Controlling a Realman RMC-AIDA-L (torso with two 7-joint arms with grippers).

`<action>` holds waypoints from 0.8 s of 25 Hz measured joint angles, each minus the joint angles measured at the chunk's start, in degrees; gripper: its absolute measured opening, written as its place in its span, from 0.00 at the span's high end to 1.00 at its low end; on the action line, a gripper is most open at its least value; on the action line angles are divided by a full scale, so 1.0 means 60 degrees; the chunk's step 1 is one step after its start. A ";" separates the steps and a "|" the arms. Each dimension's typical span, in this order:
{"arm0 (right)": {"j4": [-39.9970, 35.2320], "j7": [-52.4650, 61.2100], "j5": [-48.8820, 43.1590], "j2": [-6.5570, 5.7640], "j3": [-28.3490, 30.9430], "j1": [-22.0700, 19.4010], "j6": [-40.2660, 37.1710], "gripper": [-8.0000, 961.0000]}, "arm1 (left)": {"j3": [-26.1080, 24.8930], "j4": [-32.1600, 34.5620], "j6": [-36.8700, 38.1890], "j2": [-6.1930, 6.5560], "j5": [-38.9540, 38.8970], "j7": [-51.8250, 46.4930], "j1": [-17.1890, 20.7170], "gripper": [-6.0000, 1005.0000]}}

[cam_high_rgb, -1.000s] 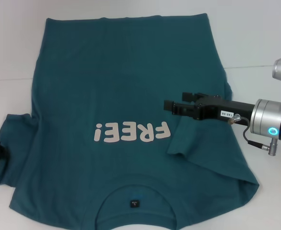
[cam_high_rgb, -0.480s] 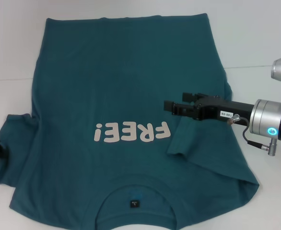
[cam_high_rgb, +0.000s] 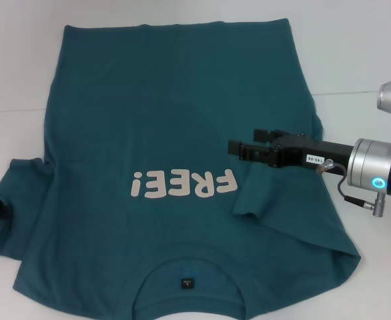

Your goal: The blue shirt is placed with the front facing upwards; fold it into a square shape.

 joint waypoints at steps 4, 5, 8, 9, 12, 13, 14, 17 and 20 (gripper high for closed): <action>0.0000 -0.0002 0.0000 0.0000 0.0000 0.0000 0.0003 0.02 | 0.0001 -0.0001 0.0012 -0.0001 0.0000 0.0042 0.0000 0.95; 0.0000 -0.0002 0.0000 0.0000 0.0000 0.0000 0.0003 0.02 | 0.0005 -0.0002 0.0012 -0.0007 0.0000 0.0066 0.0000 0.95; -0.0003 -0.0001 0.0000 0.0000 0.0000 0.0000 0.0003 0.02 | 0.0012 -0.0078 0.0013 -0.0041 0.0000 0.0126 0.0002 0.95; -0.0003 -0.0001 0.0000 0.0000 0.0000 0.0000 0.0003 0.02 | 0.0013 -0.0105 0.0013 -0.0050 0.0000 0.0127 0.0004 0.95; -0.0004 0.0000 0.0000 0.0000 0.0000 0.0000 0.0018 0.02 | 0.0015 -0.0292 0.0062 -0.0084 -0.0009 0.0136 0.0022 0.95; -0.0004 0.0000 0.0000 0.0000 0.0000 0.0000 0.0024 0.02 | 0.0014 -0.0376 0.0108 -0.0096 -0.0023 0.0137 0.0030 0.95; -0.0005 0.0000 0.0000 0.0000 0.0000 0.0000 0.0033 0.02 | 0.0015 -0.0496 0.0191 -0.0128 -0.0039 0.0137 0.0043 0.95; -0.0005 -0.0001 0.0000 0.0000 0.0000 0.0000 0.0090 0.02 | 0.0007 -0.0919 0.0432 -0.0287 -0.0068 0.0132 0.0071 0.95; -0.0005 -0.0001 0.0000 0.0000 0.0001 0.0000 0.0128 0.02 | 0.0002 -0.1366 0.0545 -0.0469 0.0162 0.0097 0.0061 0.95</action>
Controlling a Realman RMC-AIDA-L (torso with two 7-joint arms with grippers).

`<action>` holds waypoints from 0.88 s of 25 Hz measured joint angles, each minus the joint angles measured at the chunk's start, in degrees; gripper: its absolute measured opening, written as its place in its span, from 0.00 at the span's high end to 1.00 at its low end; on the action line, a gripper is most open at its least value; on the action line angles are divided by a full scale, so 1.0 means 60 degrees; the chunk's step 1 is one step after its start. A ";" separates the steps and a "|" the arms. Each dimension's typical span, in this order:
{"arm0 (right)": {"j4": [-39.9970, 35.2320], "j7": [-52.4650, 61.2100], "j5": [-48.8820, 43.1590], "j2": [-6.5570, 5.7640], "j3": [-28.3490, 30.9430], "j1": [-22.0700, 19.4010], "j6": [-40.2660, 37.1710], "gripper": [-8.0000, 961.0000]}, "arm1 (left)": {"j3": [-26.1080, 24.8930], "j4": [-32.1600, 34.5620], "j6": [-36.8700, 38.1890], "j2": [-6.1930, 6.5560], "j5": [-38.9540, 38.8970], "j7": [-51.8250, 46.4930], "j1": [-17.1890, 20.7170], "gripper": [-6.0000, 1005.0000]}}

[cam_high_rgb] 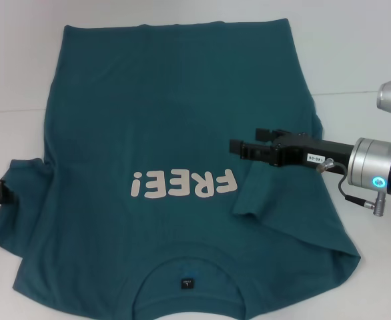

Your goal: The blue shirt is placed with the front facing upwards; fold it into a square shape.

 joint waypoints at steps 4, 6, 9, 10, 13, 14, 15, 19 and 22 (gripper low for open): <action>0.0000 0.0000 0.0000 0.0000 0.0000 -0.0001 0.0005 0.02 | -0.0027 -0.0058 -0.0098 -0.0001 0.0332 -0.0068 -0.0055 0.95; 0.0000 0.0000 0.0000 0.0000 0.0000 -0.0012 0.0007 0.02 | -0.0049 -0.0069 -0.0189 0.0006 0.0424 -0.0138 -0.0050 0.95; 0.0000 0.0000 0.0001 0.0000 0.0000 -0.0015 0.0001 0.02 | -0.0029 -0.0107 -0.0395 0.0021 0.0693 -0.0378 -0.0010 0.95; 0.0000 0.0000 0.0000 0.0000 0.0000 -0.0016 -0.0002 0.02 | -0.0035 -0.0108 -0.0445 0.0025 0.0761 -0.0426 -0.0006 0.95; 0.0000 0.0000 0.0000 0.0000 0.0000 -0.0014 0.0010 0.02 | -0.0051 -0.0107 -0.0595 0.0028 0.0903 -0.0478 0.0006 0.95; 0.0000 0.0000 0.0000 0.0000 0.0001 -0.0012 0.0011 0.02 | -0.0044 -0.0095 -0.0658 0.0029 0.0944 -0.0506 0.0010 0.95; 0.0000 0.0001 0.0000 0.0000 0.0000 -0.0009 0.0011 0.02 | -0.0033 -0.0083 -0.0697 0.0030 0.0957 -0.0520 0.0012 0.95; 0.0001 0.0006 0.0001 0.0000 0.0000 0.0000 0.0011 0.02 | -0.0003 -0.0065 -0.0849 0.0030 0.0978 -0.0558 0.0026 0.95; 0.0001 0.0008 0.0001 0.0000 0.0000 0.0001 0.0011 0.02 | -0.0003 -0.0057 -0.0964 0.0030 0.0981 -0.0559 0.0028 0.95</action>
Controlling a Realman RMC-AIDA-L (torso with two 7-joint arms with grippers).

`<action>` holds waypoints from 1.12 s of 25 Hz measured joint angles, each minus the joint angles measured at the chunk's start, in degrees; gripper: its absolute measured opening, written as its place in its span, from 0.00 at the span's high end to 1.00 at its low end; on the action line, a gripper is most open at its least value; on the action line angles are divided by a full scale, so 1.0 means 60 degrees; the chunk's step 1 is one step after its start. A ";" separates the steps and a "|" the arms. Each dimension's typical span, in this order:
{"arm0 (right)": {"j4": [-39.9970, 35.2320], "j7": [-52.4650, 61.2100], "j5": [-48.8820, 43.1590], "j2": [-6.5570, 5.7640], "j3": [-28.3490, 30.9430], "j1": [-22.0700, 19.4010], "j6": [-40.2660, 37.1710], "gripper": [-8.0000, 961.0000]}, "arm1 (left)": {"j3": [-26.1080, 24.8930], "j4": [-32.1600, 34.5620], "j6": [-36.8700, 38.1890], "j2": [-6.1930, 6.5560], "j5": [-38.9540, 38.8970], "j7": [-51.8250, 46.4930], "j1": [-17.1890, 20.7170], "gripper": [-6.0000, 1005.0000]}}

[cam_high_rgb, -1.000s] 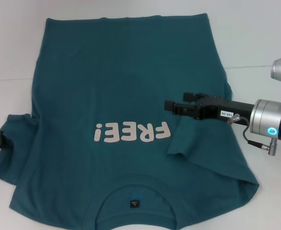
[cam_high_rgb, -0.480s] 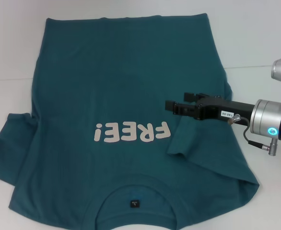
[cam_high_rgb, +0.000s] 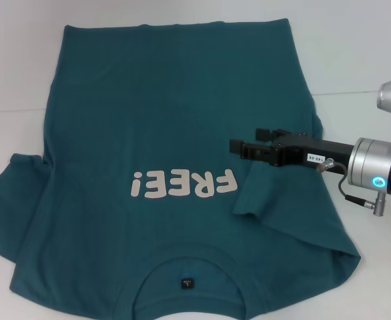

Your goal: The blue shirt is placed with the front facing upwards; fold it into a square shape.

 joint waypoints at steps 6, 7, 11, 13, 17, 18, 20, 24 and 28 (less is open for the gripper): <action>0.0000 -0.0005 0.0000 0.0000 0.0002 0.0000 -0.0002 0.02 | -0.0027 0.0015 -0.0299 0.0000 0.0000 0.0000 -0.0038 0.95; 0.0000 -0.0006 0.0000 0.0000 0.0005 -0.0001 -0.0004 0.02 | -0.0026 0.0018 -0.0349 0.0000 -0.0001 -0.0001 -0.0038 0.95; 0.0000 0.0004 0.0000 0.0000 0.0015 -0.0008 -0.0004 0.02 | -0.0066 0.0031 -0.0518 0.0000 -0.0001 -0.0014 -0.0040 0.95; 0.0000 0.0011 0.0000 -0.0001 0.0020 -0.0010 -0.0005 0.02 | -0.0086 0.0031 -0.0591 0.0000 -0.0001 -0.0020 -0.0035 0.95; 0.0000 0.0028 -0.0005 0.0000 0.0034 -0.0014 -0.0005 0.02 | -0.0113 0.0032 -0.0691 0.0014 -0.0001 -0.0024 -0.0007 0.95; 0.0000 0.0031 -0.0010 0.0000 0.0036 -0.0015 -0.0005 0.02 | -0.0116 0.0032 -0.0700 0.0018 -0.0001 -0.0025 -0.0001 0.95; 0.0000 0.0038 -0.0010 0.0000 0.0028 -0.0015 0.0004 0.02 | -0.0117 0.0032 -0.0735 0.0026 -0.0001 -0.0026 0.0014 0.95; 0.0000 0.0059 -0.0007 0.0000 0.0006 -0.0016 0.0106 0.02 | -0.0117 0.0032 -0.0868 0.0029 -0.0001 -0.0036 0.0041 0.95; 0.0000 0.0073 -0.0028 0.0000 0.0001 -0.0022 0.0124 0.02 | -0.0118 0.0031 -0.1039 0.0040 -0.0001 -0.0039 0.0042 0.95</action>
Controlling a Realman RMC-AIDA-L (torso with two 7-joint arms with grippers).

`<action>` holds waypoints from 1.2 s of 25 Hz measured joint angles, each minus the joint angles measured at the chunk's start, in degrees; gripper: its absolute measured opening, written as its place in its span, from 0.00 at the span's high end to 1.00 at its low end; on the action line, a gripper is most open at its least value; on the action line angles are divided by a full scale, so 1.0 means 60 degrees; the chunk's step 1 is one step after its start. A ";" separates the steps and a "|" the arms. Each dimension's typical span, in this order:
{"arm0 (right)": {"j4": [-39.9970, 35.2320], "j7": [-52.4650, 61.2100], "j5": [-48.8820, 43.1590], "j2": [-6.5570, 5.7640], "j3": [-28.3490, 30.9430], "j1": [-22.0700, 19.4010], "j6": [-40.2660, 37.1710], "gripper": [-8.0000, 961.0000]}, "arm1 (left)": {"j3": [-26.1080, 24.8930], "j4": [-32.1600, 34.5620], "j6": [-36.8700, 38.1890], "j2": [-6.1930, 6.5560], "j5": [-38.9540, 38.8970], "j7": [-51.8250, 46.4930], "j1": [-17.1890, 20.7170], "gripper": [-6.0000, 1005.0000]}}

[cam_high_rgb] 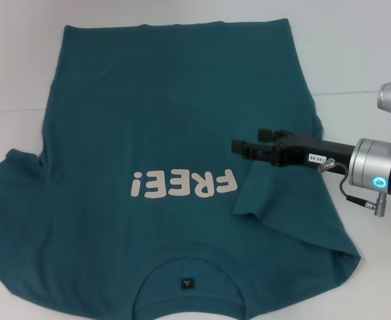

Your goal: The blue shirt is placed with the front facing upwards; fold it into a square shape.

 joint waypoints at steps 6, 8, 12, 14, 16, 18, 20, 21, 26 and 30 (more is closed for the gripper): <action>0.0004 0.0002 -0.0017 0.0000 -0.0001 -0.0019 0.0005 0.02 | 0.0021 -0.0001 -0.0027 0.0020 0.0000 -0.0003 -0.0117 0.95; 0.0011 -0.0005 -0.0023 0.0000 -0.0002 -0.0024 0.0005 0.02 | 0.0059 -0.0034 0.0061 -0.0012 -0.0003 -0.0003 -0.0161 0.95; 0.0015 -0.0025 -0.0027 -0.0007 -0.0002 -0.0035 0.0005 0.02 | 0.0087 -0.0066 0.0444 -0.0072 -0.0061 -0.0003 -0.0281 0.96; 0.0015 -0.0040 -0.0029 -0.0015 0.0008 -0.0037 0.0005 0.02 | 0.0088 -0.0062 0.0672 -0.0108 -0.0082 -0.0003 -0.0355 0.96; 0.0022 -0.0061 -0.0029 -0.0015 0.0021 -0.0037 0.0004 0.02 | 0.0075 -0.0134 0.0918 -0.0180 -0.0089 -0.0003 -0.0432 0.96; 0.0027 -0.0071 -0.0030 -0.0015 0.0022 -0.0037 0.0004 0.02 | 0.0043 -0.0214 0.1161 -0.0259 -0.0101 -0.0003 -0.0512 0.96; 0.0029 -0.0073 -0.0030 -0.0015 0.0015 -0.0038 0.0014 0.02 | 0.0023 -0.0242 0.1325 -0.0294 -0.0111 -0.0012 -0.0583 0.96; 0.0031 -0.0074 -0.0029 -0.0015 0.0006 -0.0038 0.0030 0.02 | 0.0025 -0.0245 0.1423 -0.0308 -0.0114 -0.0055 -0.0647 0.96; 0.0109 -0.0119 -0.0035 -0.0018 -0.0004 -0.0056 0.0098 0.02 | 0.0024 -0.0455 0.1815 -0.0401 -0.0118 -0.0196 -0.0844 0.96; 0.0175 -0.0244 -0.0046 -0.0028 -0.0003 -0.0065 0.0107 0.02 | 0.0016 -0.0976 0.2182 -0.0567 -0.0117 -0.0251 -0.0948 0.96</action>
